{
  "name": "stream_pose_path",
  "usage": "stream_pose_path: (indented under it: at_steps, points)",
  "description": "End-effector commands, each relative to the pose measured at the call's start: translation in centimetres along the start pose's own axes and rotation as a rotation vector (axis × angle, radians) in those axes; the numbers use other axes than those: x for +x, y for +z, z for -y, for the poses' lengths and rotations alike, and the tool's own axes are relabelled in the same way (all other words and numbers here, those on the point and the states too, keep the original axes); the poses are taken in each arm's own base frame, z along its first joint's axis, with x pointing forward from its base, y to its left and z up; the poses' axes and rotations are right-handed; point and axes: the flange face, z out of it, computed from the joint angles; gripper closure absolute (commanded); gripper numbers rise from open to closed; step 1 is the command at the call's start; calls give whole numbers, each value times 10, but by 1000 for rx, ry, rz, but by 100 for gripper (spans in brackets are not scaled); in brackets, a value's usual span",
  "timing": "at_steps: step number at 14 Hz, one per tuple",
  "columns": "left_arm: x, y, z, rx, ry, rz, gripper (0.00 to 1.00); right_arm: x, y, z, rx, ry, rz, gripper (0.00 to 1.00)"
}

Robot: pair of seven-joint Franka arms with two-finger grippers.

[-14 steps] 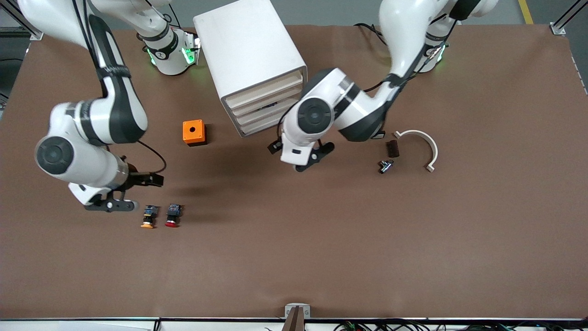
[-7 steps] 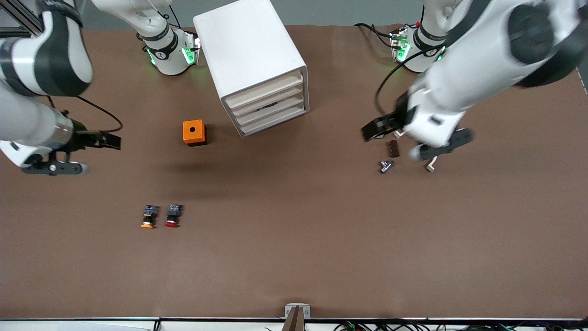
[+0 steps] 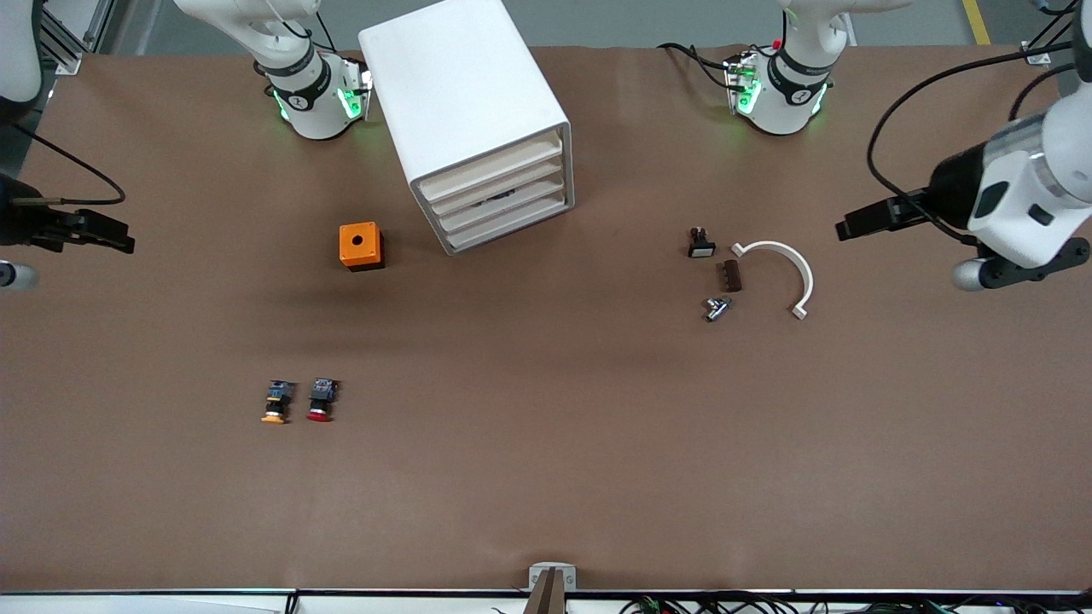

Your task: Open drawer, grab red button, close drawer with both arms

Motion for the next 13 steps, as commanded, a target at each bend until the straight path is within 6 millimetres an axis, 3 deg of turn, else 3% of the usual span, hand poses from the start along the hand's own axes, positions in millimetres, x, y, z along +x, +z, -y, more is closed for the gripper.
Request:
stream_pose_path:
  at_steps: [1,4,7,11,13]
  points:
    - [-10,2,13,64,67,0,1,2,-7,-1,-1,5,0,0]
    - [-10,2,54,83,144,12,1,2,-9,-11,3,13,-12,0]
    - [-19,4,93,75,175,2,1,12,-31,-7,-8,11,-52,0]
    - [-46,21,107,81,178,-120,1,5,-52,-4,1,9,-67,0]
    - [-49,12,110,101,179,-178,1,-3,-59,-5,45,19,-43,0]
